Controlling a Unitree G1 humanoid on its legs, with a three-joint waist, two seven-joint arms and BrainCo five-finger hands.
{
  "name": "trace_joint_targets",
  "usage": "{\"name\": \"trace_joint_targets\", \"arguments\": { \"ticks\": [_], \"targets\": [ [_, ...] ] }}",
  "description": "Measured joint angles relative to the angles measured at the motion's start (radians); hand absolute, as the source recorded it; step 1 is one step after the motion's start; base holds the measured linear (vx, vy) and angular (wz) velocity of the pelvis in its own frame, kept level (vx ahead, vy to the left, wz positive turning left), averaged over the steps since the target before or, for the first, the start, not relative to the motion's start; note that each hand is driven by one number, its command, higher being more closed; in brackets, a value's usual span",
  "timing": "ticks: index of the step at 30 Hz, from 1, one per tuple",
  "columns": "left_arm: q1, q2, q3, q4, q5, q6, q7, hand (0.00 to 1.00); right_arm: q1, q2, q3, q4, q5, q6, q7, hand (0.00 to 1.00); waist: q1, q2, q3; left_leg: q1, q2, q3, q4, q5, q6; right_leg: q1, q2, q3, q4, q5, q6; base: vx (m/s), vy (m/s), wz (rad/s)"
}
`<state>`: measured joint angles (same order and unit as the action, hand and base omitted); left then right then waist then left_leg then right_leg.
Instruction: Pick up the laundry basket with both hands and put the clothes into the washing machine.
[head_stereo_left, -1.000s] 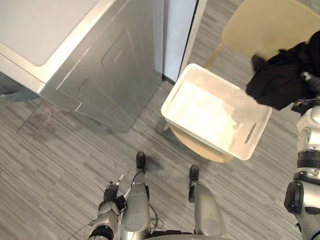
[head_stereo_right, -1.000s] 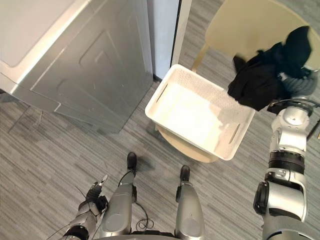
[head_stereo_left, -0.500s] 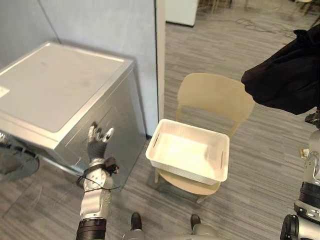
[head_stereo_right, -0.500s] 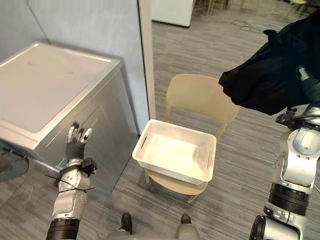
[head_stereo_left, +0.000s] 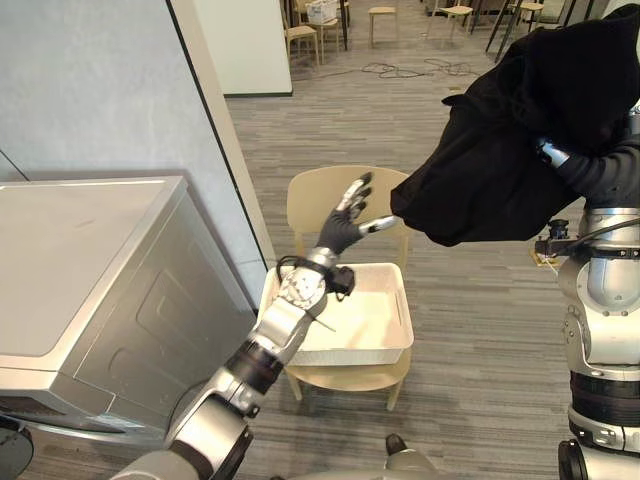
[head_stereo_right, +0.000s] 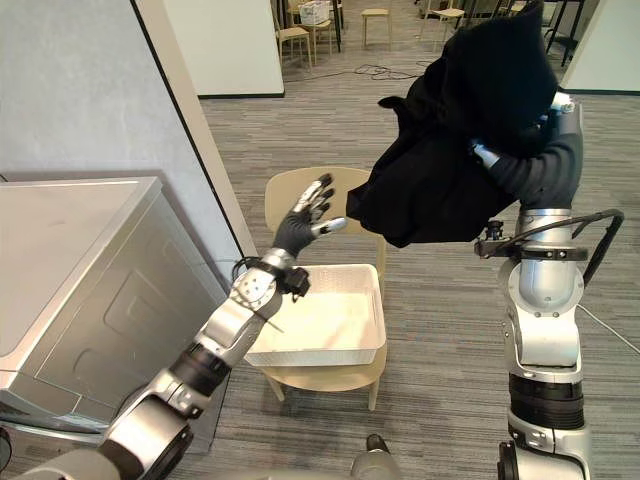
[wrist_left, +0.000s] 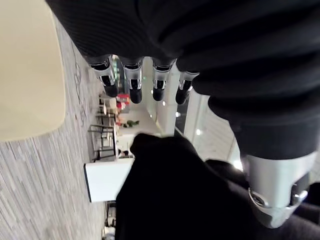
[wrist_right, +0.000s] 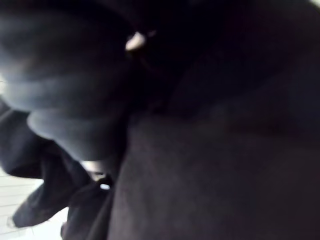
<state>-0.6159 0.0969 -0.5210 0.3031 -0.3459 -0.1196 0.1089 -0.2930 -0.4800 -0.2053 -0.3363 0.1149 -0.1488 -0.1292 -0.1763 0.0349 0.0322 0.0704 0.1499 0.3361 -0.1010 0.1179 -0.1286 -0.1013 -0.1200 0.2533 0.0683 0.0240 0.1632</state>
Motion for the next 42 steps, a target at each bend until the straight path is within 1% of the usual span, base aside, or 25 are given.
{"name": "trace_joint_targets", "arguments": {
  "ticks": [3,6,7,9,12,15,16,17,19,22,23,24,26,31,34,37,40,41,42],
  "targets": [
    [-0.064,-0.016,-0.057,0.048,-0.018,0.000,-0.001,0.00,0.020,0.003,0.041,-0.001,-0.001,0.000,0.002,1.00,-0.008,0.005,-0.004,0.000,0.000,0.010,-0.001,-0.006,-0.005,-0.007,0.001,0.010,0.002,0.000,0.000,0.00,-0.017,-0.08],
    [-0.103,-0.033,-0.107,0.110,-0.019,0.001,-0.008,0.00,0.021,0.003,0.067,-0.001,-0.001,0.000,0.009,1.00,-0.030,0.004,-0.005,0.001,0.000,0.010,-0.001,-0.007,-0.006,-0.007,0.001,0.011,0.002,0.000,0.000,0.00,-0.006,-0.01],
    [-0.124,-0.036,-0.126,0.139,-0.019,0.003,-0.017,0.00,0.021,0.002,0.068,-0.001,-0.001,0.000,0.020,1.00,-0.033,0.004,-0.005,0.001,0.000,0.011,-0.001,-0.007,-0.005,-0.007,0.000,0.012,0.002,0.000,0.000,0.00,0.000,0.00],
    [-0.148,-0.040,-0.154,0.142,-0.019,0.005,-0.018,0.00,0.021,0.000,0.076,-0.001,0.000,-0.001,0.024,1.00,-0.033,0.004,-0.005,0.001,0.000,0.011,-0.001,-0.007,-0.006,-0.007,0.000,0.011,0.002,0.000,0.000,0.00,0.000,0.00],
    [-0.172,-0.042,-0.171,0.142,-0.033,0.005,-0.017,0.00,0.021,-0.001,0.098,-0.001,0.001,-0.001,0.028,1.00,-0.033,0.002,-0.006,0.001,0.000,0.010,-0.001,-0.007,-0.006,-0.006,-0.001,0.010,0.002,-0.002,0.002,0.00,-0.006,0.01],
    [-0.197,-0.048,-0.195,0.142,-0.037,0.005,-0.017,0.00,0.022,-0.001,0.117,-0.001,0.014,-0.001,0.048,1.00,-0.036,-0.001,-0.008,0.001,-0.004,0.005,-0.001,-0.007,-0.005,-0.003,-0.006,0.006,0.002,-0.003,0.003,0.00,-0.010,0.04],
    [-0.200,-0.048,-0.195,0.142,-0.037,0.005,-0.017,0.00,0.022,-0.001,0.127,-0.001,0.024,-0.001,0.049,1.00,-0.040,-0.003,-0.010,0.001,-0.005,0.004,-0.001,-0.007,-0.005,-0.002,-0.007,0.005,0.002,-0.004,0.003,0.00,-0.013,0.05],
    [-0.205,-0.048,-0.196,0.142,-0.039,0.005,-0.016,0.00,0.023,-0.001,0.136,-0.001,0.033,-0.001,0.054,1.00,-0.052,-0.006,-0.012,0.001,-0.006,0.000,-0.001,-0.007,-0.005,0.000,-0.008,0.002,0.002,-0.004,0.003,0.00,-0.010,0.06],
    [-0.220,-0.048,-0.197,0.142,-0.045,0.005,-0.015,0.00,0.023,-0.001,0.147,-0.001,0.041,-0.002,0.067,1.00,-0.059,-0.014,-0.016,0.001,-0.008,-0.002,-0.002,-0.008,-0.005,0.001,-0.011,0.000,0.002,-0.005,0.003,0.00,-0.010,0.05],
    [-0.254,-0.044,-0.217,0.143,-0.072,0.005,-0.014,0.00,0.031,0.000,0.147,-0.002,0.051,-0.008,0.069,1.00,-0.060,-0.019,-0.020,0.002,-0.011,0.000,-0.001,-0.008,-0.003,0.000,-0.012,0.002,0.003,-0.005,0.004,0.00,-0.003,-0.01],
    [-0.266,-0.045,-0.217,0.143,-0.084,0.005,-0.014,0.00,0.037,0.001,0.148,-0.005,0.055,-0.016,0.070,1.00,-0.059,-0.020,-0.020,0.003,-0.011,0.001,-0.001,-0.008,-0.003,0.000,-0.012,0.003,0.003,-0.005,0.004,0.00,0.000,0.00],
    [-0.275,-0.045,-0.217,0.143,-0.096,0.005,-0.014,1.00,0.047,0.002,0.147,-0.010,0.063,-0.025,0.071,1.00,-0.059,-0.019,-0.021,0.003,-0.011,0.001,-0.001,-0.008,-0.003,0.000,-0.011,0.003,0.003,-0.005,0.004,0.00,0.000,0.00],
    [-0.280,-0.045,-0.215,0.141,-0.119,0.005,-0.013,1.00,0.068,0.003,0.147,-0.028,0.077,-0.028,0.076,1.00,-0.059,-0.016,-0.022,0.004,-0.010,0.003,-0.001,-0.008,-0.003,0.000,-0.010,0.004,0.004,-0.005,0.004,0.00,0.000,0.00],
    [-0.280,-0.040,-0.199,0.132,-0.128,0.005,-0.006,1.00,0.106,0.009,0.147,-0.046,0.077,-0.040,0.089,1.00,-0.057,-0.016,-0.022,0.007,-0.010,0.010,-0.001,-0.008,-0.003,-0.005,-0.007,0.012,0.011,-0.006,0.006,0.00,0.000,-0.04],
    [-0.281,-0.035,-0.160,0.122,-0.136,0.005,0.005,1.00,0.115,0.035,0.146,-0.057,0.077,-0.043,0.090,1.00,-0.058,-0.015,-0.023,0.007,-0.010,0.016,-0.001,-0.008,-0.003,-0.007,-0.005,0.020,0.018,-0.007,0.006,0.00,-0.001,-0.05],
    [-0.281,-0.026,-0.135,0.086,-0.136,0.005,0.007,1.00,0.153,0.044,0.144,-0.092,0.077,-0.066,0.091,1.00,-0.056,-0.015,-0.023,0.009,-0.010,0.015,-0.001,-0.008,-0.003,-0.007,-0.005,0.020,0.019,-0.007,0.006,0.00,0.000,0.00],
    [-0.281,-0.023,-0.132,0.072,-0.135,0.005,0.007,1.00,0.161,0.045,0.141,-0.101,0.077,-0.076,0.091,1.00,-0.055,-0.014,-0.024,0.011,-0.010,0.015,-0.001,-0.009,-0.002,-0.007,-0.005,0.019,0.019,-0.007,0.006,0.00,0.000,0.00],
    [-0.281,-0.022,-0.132,0.067,-0.135,0.005,0.007,1.00,0.170,0.048,0.139,-0.104,0.077,-0.081,0.091,0.00,-0.054,-0.014,-0.024,0.011,-0.010,0.014,-0.001,-0.009,-0.002,-0.007,-0.005,0.019,0.020,-0.008,0.006,0.00,0.000,0.00],
    [-0.281,-0.021,-0.130,0.064,-0.135,0.005,0.007,1.00,0.176,0.051,0.137,-0.109,0.077,-0.082,0.091,0.00,-0.054,-0.013,-0.024,0.011,-0.010,0.014,-0.001,-0.009,-0.002,-0.007,-0.005,0.019,0.020,-0.008,0.006,0.00,0.000,0.00]
  ]
}}
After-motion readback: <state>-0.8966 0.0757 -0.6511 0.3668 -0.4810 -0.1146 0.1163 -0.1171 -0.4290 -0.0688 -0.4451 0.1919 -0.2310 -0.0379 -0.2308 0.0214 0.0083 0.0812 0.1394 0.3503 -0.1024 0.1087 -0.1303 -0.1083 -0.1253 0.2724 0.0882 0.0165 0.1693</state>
